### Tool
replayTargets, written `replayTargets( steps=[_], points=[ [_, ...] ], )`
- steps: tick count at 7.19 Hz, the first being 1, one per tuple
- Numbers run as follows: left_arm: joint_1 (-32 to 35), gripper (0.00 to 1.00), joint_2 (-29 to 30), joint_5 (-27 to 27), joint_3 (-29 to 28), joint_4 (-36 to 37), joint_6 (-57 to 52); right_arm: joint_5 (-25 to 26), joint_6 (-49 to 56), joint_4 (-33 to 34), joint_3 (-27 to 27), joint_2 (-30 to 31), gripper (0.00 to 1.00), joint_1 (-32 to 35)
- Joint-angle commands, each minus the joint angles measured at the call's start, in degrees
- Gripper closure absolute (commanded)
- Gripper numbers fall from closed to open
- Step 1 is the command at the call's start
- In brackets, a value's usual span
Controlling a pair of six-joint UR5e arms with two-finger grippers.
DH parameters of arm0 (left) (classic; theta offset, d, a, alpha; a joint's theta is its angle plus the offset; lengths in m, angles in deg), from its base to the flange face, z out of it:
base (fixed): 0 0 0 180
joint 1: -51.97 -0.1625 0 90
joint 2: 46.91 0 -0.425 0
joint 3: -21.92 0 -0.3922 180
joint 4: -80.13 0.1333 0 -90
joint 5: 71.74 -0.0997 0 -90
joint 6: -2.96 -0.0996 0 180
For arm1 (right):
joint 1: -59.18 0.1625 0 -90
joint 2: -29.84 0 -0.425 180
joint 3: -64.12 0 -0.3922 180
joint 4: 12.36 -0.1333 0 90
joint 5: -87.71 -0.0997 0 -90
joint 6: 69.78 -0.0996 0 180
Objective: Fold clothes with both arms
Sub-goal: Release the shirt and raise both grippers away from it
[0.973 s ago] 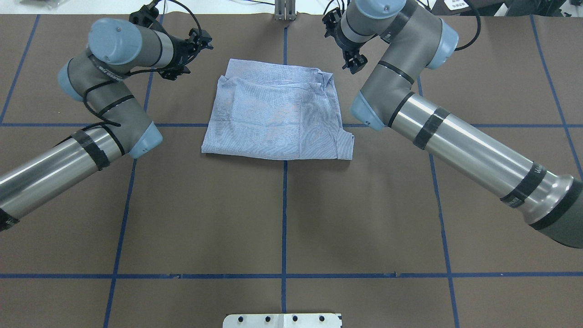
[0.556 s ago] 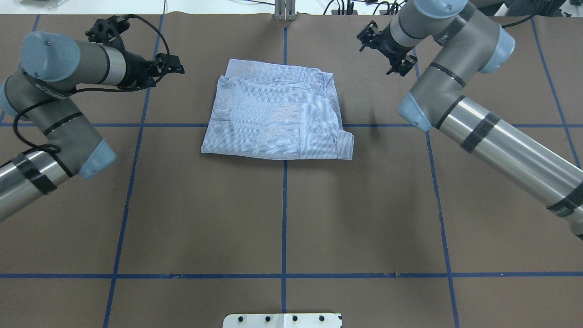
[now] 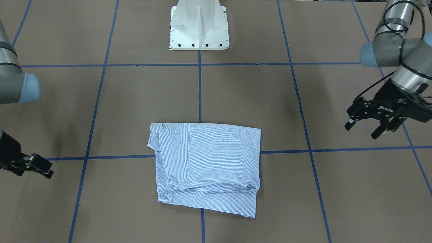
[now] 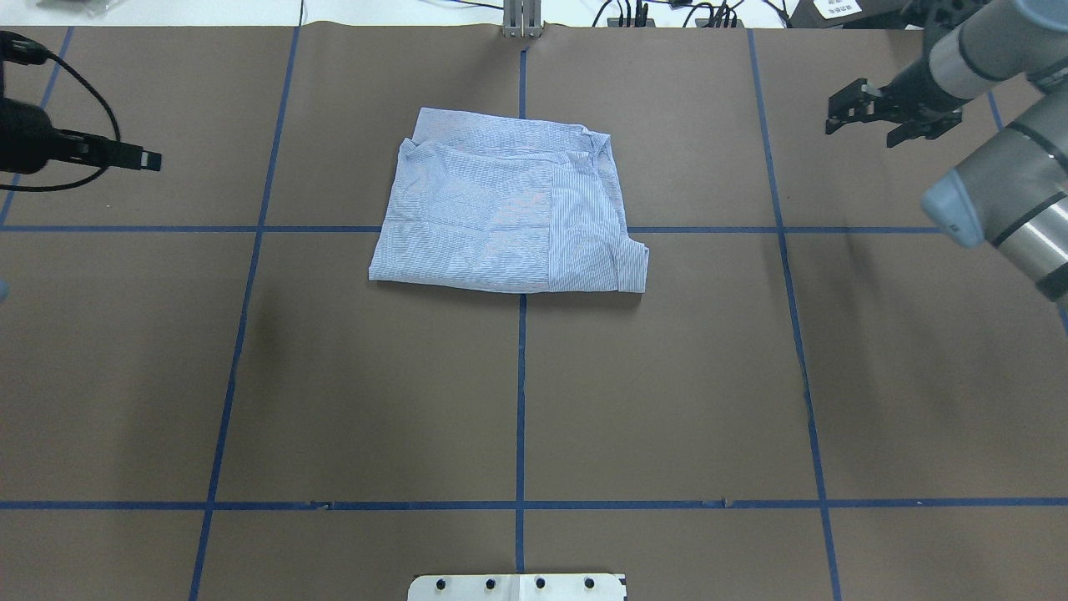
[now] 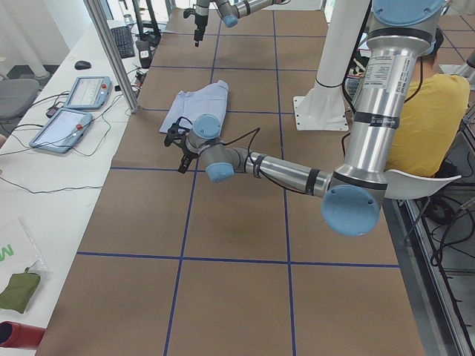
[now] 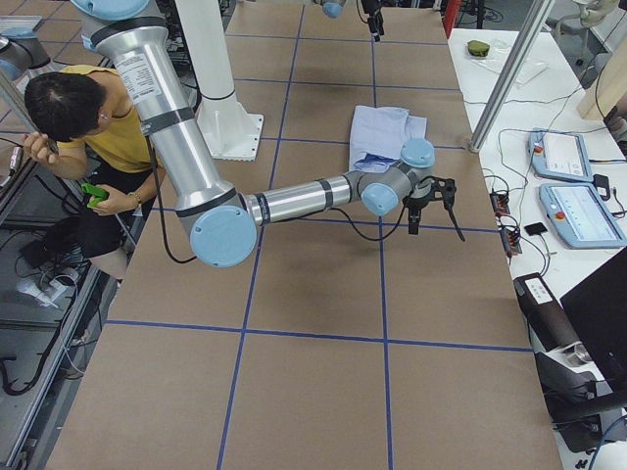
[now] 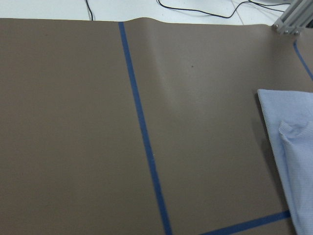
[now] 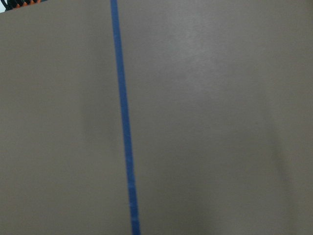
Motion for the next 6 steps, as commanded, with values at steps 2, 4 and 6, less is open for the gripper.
replayTargets(
  steps=[2, 4, 6],
  points=[
    [5.5, 0.0, -5.4, 3.3, 0.7, 1.9, -17.0, -4.1, 22.2, 7.8, -0.6, 4.9, 0.0, 9.8],
    [10.8, 0.0, -5.8, 3.4, 3.7, 10.8, -24.5, -4.7, 30.5, 14.6, -0.1, 5.1, 0.0, 12.1],
    [14.7, 0.0, -5.7, 3.3, 10.4, 26.3, -31.8, -8.1, 30.4, 14.9, 0.3, 7.4, 0.0, 15.4]
  ],
)
